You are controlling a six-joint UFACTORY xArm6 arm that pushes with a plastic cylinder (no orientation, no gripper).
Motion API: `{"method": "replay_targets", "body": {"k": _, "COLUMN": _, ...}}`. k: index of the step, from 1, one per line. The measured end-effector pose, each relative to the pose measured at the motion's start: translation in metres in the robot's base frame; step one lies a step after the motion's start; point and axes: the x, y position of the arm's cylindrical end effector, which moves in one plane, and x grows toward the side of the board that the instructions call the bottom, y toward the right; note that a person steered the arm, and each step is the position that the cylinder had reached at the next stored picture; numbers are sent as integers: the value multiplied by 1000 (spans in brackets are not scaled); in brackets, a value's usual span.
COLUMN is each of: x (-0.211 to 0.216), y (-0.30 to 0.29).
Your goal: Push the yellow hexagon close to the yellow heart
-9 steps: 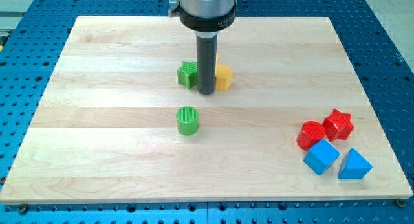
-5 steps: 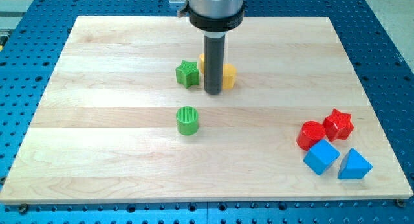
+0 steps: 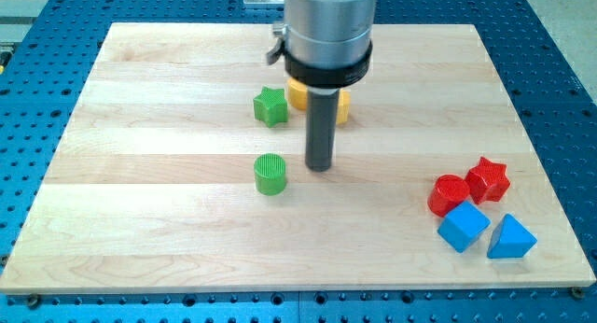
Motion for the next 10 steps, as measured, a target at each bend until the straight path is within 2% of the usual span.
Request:
{"method": "replay_targets", "body": {"k": 2, "x": -109, "y": 68}}
{"method": "replay_targets", "body": {"k": 5, "x": -100, "y": 32}}
{"method": "replay_targets", "body": {"k": 8, "x": -99, "y": 39}}
{"method": "replay_targets", "body": {"k": 9, "x": -75, "y": 39}}
{"method": "replay_targets", "body": {"k": 10, "x": -73, "y": 41}}
